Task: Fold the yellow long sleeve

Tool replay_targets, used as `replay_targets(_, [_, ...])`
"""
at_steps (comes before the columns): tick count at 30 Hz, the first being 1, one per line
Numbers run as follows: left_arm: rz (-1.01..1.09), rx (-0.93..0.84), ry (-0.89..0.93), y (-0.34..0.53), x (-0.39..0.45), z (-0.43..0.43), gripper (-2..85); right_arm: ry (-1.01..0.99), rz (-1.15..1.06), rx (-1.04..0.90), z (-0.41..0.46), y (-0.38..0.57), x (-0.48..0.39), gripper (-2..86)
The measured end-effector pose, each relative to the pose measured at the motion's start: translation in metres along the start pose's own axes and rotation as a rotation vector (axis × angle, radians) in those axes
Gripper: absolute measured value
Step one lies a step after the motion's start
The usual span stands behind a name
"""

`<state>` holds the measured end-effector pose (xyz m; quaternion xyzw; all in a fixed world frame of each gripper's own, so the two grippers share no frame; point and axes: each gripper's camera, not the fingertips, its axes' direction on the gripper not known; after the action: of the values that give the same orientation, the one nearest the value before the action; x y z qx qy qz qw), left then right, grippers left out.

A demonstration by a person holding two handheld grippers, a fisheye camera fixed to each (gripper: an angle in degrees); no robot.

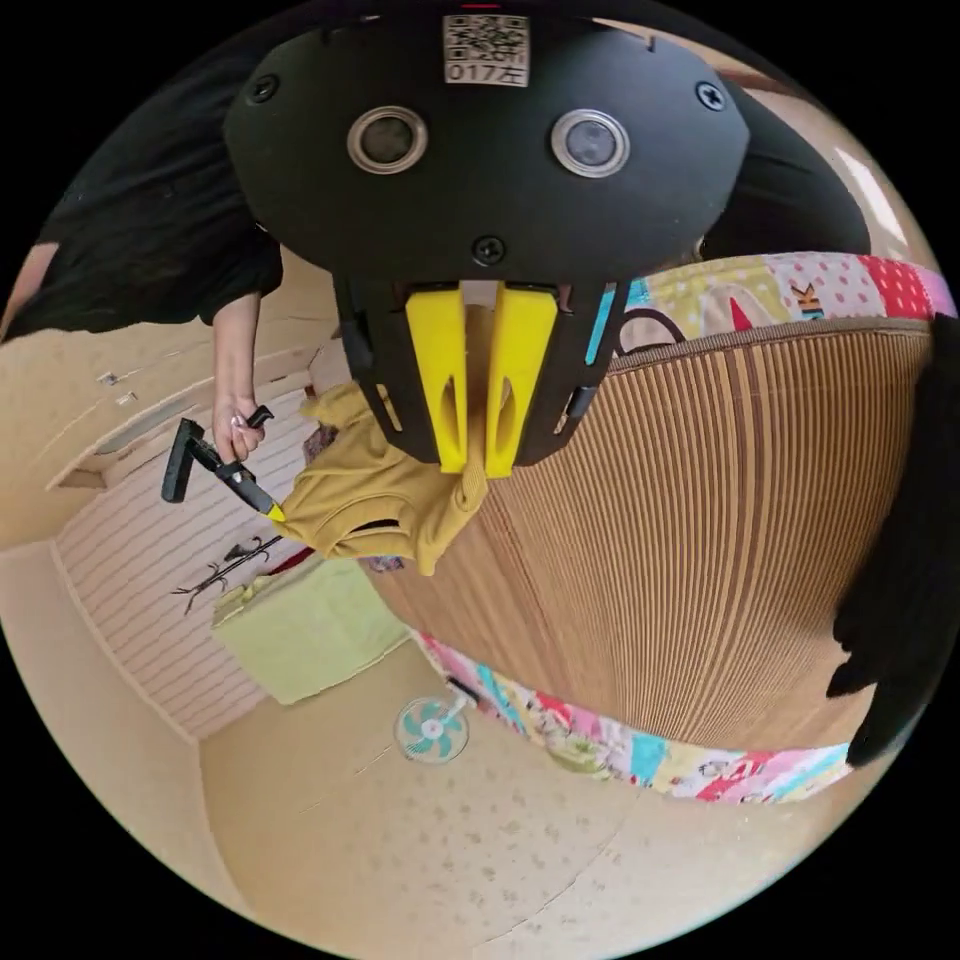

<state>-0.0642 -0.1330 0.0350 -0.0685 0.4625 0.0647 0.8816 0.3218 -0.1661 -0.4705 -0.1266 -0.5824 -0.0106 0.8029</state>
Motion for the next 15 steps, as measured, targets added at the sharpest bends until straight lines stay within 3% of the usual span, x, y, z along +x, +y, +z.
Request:
replay_targets(3, [0.109,0.280,0.098,0.013,0.044,-0.106,2.8,-0.396,0.038,0.314,-0.109,0.007,0.022,3.0])
replay_targets(6, [0.311,0.530,0.371,0.015,0.076,-0.203,3.4,-0.637,-0.040,0.586,-0.188,0.011,0.024,3.0])
replay_targets(7, [0.405,0.595,0.415,0.014,0.095,-0.236,3.4,-0.643,-0.071,0.627,-0.200,0.012,0.018,3.0])
replay_targets(11, [0.547,0.716,0.196,0.009,0.176,-0.312,3.3,-0.453,-0.169,0.757,-0.260,0.000,-0.045,3.0])
replay_targets(15, [0.645,0.869,0.188,0.021,0.224,-0.351,3.2,-0.412,-0.152,0.936,-0.293,-0.009,-0.082,3.2])
